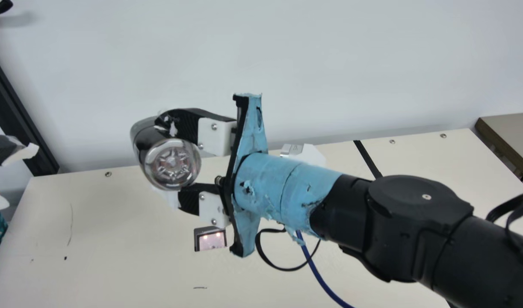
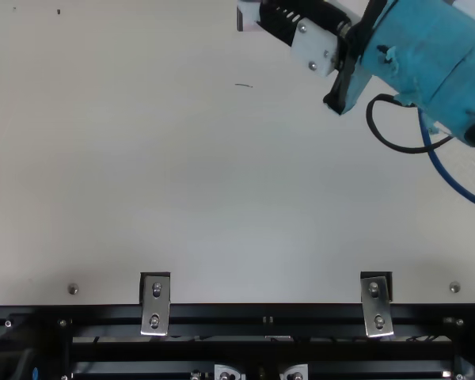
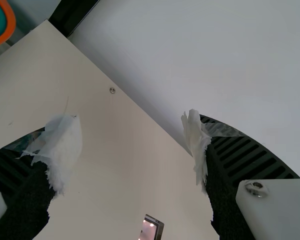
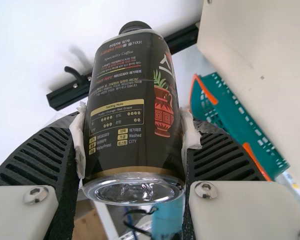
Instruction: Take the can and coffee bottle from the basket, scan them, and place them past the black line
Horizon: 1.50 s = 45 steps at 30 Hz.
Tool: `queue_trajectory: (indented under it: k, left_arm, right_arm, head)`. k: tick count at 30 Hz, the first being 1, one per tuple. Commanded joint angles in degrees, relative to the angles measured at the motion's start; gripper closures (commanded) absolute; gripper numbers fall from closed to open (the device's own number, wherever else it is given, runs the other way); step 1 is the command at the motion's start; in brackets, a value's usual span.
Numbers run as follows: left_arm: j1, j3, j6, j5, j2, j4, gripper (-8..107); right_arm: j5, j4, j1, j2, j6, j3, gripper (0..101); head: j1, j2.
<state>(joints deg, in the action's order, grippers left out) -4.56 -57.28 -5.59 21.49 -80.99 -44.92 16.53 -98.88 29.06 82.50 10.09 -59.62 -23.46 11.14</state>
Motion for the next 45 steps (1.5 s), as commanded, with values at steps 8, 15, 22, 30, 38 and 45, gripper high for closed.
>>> queue_trajectory:
  k: [8, 15, 22, 30, 38, 45]
  left_arm:
    - [0.0, 0.0, 0.0, 0.0, 0.0, 0.0, 9]
    - [0.0, 0.0, 0.0, 0.0, 0.0, 0.0, 9]
    - [0.0, 0.0, 0.0, 0.0, 0.0, 0.0, 9]
    - [0.0, 0.0, 0.0, 0.0, 0.0, 0.0, 9]
    - [0.0, 0.0, 0.0, 0.0, 0.0, 0.0, 9]
    - [0.0, 0.0, 0.0, 0.0, 0.0, 0.0, 9]
  right_arm:
    - [-0.7, 12.8, 1.3, 1.6, -2.3, 1.5, 101]
    - [-2.9, 24.7, 3.6, 2.9, -2.8, 2.3, 101]
    - [-6.6, 36.2, 5.4, 4.7, -2.5, 3.1, 101]
    - [-10.8, 46.4, 6.2, 6.4, -1.7, 4.9, 101]
    - [-13.8, 52.9, 5.8, 7.5, -1.4, 6.7, 101]
    - [-16.1, 55.0, 6.2, 8.9, -2.3, 6.5, 101]
  head:
    - [-1.5, 1.1]
    - [-1.5, 1.1]
    - [-1.5, 1.1]
    - [-1.5, 1.1]
    - [-1.5, 1.1]
    - [-1.5, 1.1]
